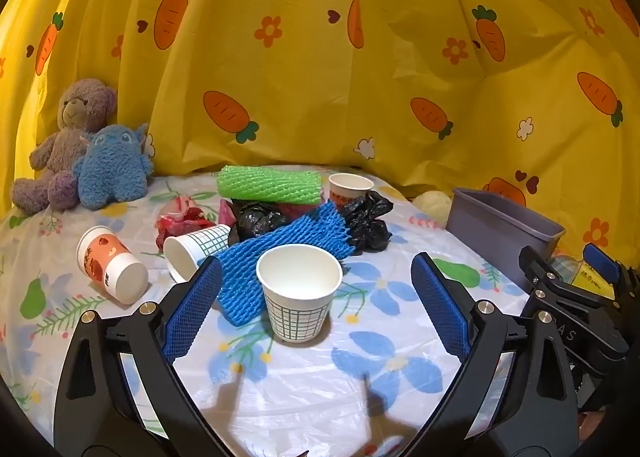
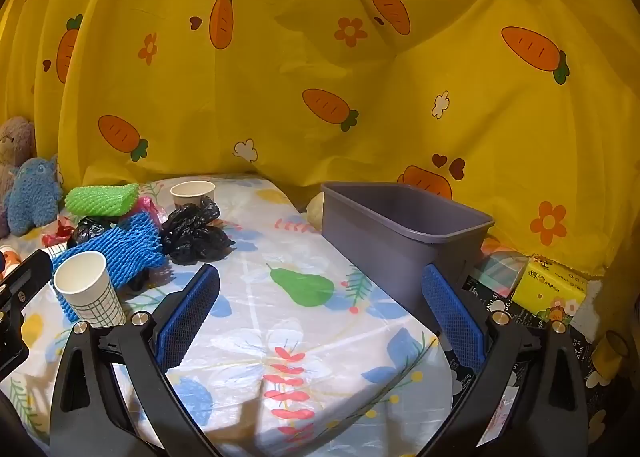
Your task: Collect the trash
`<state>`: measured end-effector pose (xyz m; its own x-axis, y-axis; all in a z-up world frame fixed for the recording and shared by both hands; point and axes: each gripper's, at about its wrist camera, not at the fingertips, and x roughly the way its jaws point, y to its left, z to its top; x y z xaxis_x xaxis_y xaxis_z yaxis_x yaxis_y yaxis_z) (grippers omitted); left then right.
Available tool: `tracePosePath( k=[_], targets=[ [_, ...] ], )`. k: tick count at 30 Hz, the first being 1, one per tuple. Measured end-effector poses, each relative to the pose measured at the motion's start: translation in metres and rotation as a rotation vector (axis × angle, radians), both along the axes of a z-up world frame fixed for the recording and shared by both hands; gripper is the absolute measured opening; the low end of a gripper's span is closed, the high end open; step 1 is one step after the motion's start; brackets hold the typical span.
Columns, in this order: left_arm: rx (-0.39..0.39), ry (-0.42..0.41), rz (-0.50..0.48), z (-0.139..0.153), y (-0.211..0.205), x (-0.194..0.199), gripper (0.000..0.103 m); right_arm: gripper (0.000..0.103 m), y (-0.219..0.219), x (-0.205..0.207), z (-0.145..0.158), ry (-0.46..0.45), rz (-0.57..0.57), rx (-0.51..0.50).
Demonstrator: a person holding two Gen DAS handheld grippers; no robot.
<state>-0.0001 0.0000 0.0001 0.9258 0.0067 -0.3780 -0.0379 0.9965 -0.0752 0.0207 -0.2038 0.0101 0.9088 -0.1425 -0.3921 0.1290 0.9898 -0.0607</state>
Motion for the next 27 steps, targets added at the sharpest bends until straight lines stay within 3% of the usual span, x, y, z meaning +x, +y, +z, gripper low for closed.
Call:
tracePosePath(
  k=[27],
  targets=[
    [0.004, -0.003, -0.018, 0.0072, -0.0103, 0.001, 0.094, 0.098, -0.0055, -0.0005, 0.0043, -0.01, -0.008, 0.018]
  ],
)
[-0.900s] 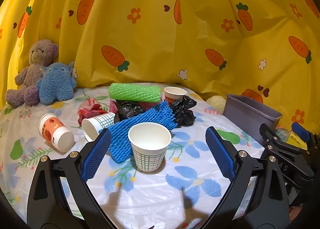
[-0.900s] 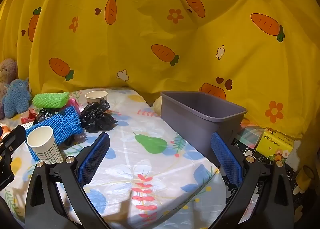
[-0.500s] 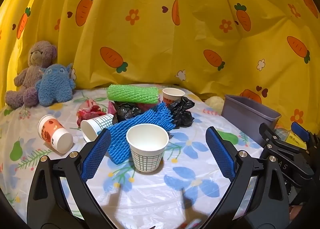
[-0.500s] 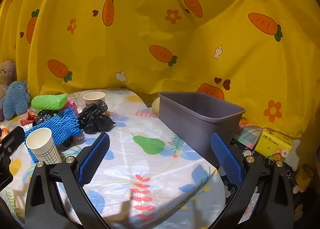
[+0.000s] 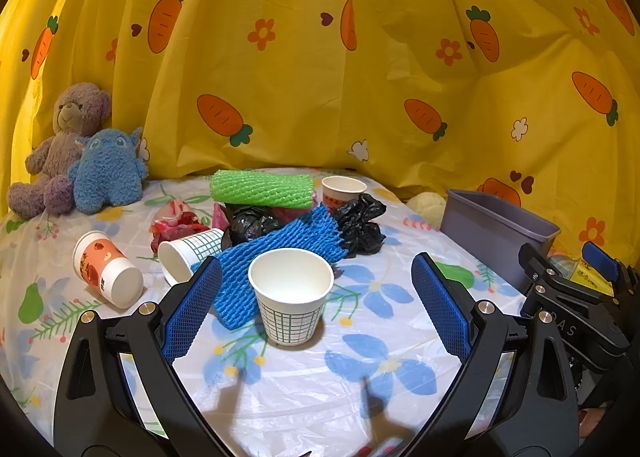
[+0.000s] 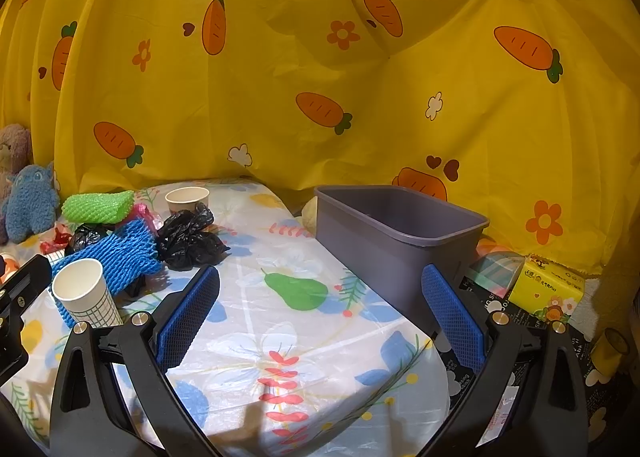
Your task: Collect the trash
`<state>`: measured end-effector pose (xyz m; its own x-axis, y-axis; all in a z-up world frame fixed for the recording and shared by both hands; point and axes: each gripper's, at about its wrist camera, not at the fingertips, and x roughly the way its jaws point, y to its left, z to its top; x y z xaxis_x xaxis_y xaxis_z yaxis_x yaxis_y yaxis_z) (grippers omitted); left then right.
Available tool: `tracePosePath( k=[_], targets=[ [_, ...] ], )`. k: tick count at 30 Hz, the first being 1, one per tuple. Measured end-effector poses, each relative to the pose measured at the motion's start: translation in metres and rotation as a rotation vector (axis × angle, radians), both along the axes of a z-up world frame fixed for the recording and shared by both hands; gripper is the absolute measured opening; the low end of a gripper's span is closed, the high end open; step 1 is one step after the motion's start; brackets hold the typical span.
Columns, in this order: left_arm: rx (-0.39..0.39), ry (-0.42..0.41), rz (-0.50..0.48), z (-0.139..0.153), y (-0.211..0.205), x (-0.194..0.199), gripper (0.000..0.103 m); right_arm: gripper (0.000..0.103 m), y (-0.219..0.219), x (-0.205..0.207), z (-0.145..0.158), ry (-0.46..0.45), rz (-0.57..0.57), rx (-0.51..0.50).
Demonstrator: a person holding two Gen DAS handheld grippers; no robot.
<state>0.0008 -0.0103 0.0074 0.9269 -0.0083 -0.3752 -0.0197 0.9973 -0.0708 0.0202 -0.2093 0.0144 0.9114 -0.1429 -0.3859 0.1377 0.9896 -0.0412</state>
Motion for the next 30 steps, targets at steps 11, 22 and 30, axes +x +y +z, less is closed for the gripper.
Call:
tracePosePath(
  k=[11, 22, 30],
  targets=[
    [-0.006, -0.004, -0.013, 0.0001, 0.0005, 0.0031, 0.094, 0.098, -0.0014, 0.0008, 0.0016, -0.004, -0.008, -0.002],
    [-0.005, -0.006, -0.015, -0.0008, -0.0017, 0.0042, 0.094, 0.098, -0.0027, 0.0003, 0.0024, -0.007, -0.011, 0.002],
    [-0.006, -0.006, -0.012, -0.0011, -0.0011, 0.0041, 0.094, 0.098, -0.0022, 0.0002, 0.0023, -0.008, -0.01, 0.002]
  ],
)
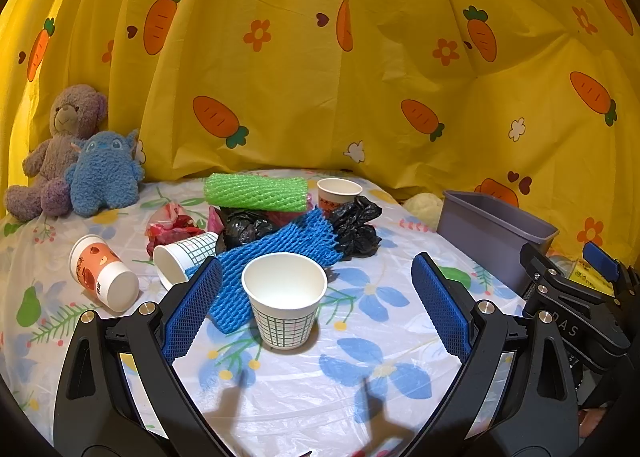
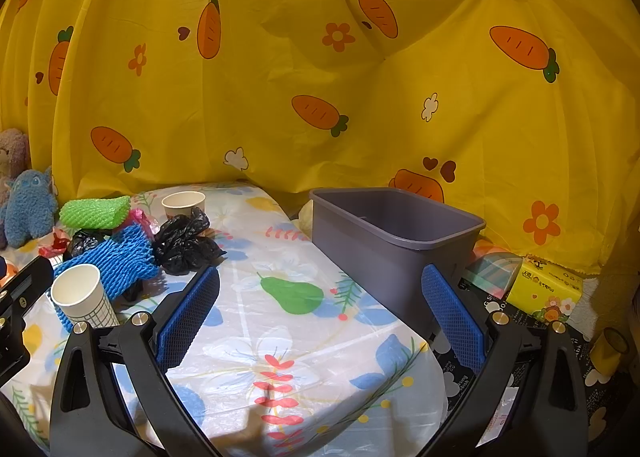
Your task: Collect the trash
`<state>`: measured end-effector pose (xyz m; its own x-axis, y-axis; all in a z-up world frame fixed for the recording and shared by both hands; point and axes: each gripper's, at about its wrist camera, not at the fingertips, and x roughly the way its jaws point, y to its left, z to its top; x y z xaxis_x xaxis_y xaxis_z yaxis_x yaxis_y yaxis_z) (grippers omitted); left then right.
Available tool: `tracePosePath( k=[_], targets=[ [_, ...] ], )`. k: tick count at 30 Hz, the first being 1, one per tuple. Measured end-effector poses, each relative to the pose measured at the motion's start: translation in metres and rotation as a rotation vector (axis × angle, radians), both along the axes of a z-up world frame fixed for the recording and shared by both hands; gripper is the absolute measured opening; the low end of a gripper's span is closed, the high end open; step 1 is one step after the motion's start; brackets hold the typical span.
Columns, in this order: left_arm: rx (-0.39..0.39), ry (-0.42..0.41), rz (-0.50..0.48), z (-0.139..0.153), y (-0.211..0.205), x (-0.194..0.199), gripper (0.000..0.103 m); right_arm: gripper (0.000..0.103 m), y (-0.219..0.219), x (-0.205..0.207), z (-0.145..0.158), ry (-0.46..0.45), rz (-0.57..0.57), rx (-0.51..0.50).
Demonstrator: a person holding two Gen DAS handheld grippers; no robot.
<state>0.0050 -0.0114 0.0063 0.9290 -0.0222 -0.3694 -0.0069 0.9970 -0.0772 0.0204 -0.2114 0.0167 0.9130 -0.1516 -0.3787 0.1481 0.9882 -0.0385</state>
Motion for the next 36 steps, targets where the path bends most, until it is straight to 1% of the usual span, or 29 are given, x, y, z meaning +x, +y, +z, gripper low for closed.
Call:
tracePosePath(
  k=[36],
  targets=[
    [-0.007, 0.006, 0.009, -0.0026, 0.0088, -0.0009, 0.094, 0.098, 0.0055, 0.0013, -0.0005, -0.001, 0.009, -0.005]
  ],
)
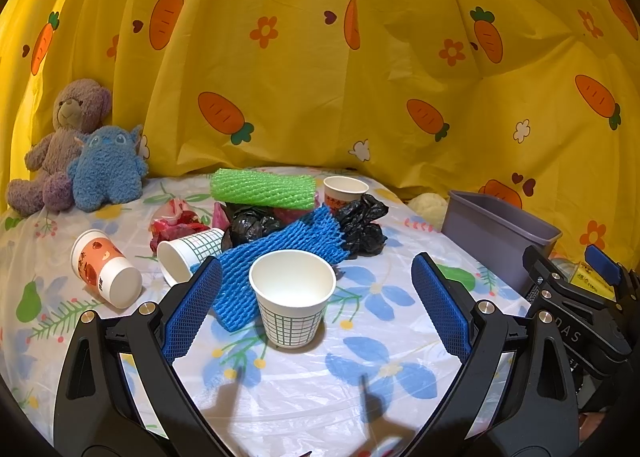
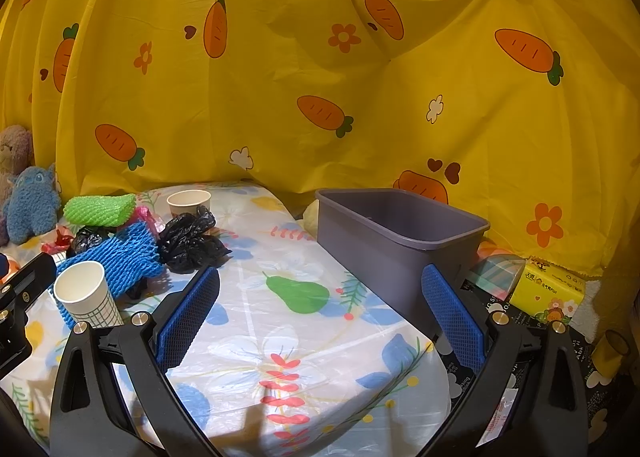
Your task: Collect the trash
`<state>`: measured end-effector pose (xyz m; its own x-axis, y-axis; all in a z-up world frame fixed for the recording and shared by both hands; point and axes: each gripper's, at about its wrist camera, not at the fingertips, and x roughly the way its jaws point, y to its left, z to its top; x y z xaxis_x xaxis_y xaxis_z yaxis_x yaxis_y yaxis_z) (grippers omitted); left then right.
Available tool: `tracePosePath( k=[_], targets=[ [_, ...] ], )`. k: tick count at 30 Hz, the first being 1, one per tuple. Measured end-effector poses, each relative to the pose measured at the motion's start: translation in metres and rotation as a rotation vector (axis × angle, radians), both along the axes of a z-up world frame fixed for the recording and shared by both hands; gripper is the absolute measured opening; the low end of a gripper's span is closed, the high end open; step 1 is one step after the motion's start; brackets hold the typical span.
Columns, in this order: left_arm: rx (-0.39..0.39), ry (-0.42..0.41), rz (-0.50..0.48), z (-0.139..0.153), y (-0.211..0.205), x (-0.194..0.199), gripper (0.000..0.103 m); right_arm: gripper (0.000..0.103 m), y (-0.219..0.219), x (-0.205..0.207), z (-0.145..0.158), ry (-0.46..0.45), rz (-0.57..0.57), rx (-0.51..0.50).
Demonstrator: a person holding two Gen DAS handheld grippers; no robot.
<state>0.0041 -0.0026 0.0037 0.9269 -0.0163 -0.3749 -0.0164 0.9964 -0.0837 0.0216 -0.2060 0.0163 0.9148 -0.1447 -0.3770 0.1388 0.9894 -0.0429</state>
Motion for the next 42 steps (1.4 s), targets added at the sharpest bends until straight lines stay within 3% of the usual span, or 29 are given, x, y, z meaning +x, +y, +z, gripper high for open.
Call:
tracePosePath(
  k=[11, 16, 25, 31, 39, 42],
  targets=[
    [-0.015, 0.001, 0.0, -0.002, 0.006, -0.001, 0.094, 0.098, 0.005, -0.003, -0.004, -0.014, 0.037, 0.013],
    [-0.039, 0.002, 0.043, -0.004, 0.027, -0.006, 0.094, 0.098, 0.012, -0.001, -0.009, -0.008, 0.109, 0.038],
    [-0.061, 0.004, 0.251, -0.009, 0.093, -0.015, 0.094, 0.098, 0.077, 0.005, -0.028, 0.047, 0.401, 0.076],
    [-0.076, 0.005, 0.305, -0.011, 0.119, -0.017, 0.094, 0.098, 0.122, 0.021, -0.037, 0.079, 0.55, 0.093],
    [-0.08, 0.008, 0.304, -0.013, 0.126, -0.009, 0.094, 0.089, 0.149, 0.048, -0.05, 0.182, 0.61, 0.1],
    [-0.092, 0.008, 0.292, -0.015, 0.128, -0.005, 0.094, 0.078, 0.155, 0.056, -0.056, 0.219, 0.632, 0.084]
  ],
)
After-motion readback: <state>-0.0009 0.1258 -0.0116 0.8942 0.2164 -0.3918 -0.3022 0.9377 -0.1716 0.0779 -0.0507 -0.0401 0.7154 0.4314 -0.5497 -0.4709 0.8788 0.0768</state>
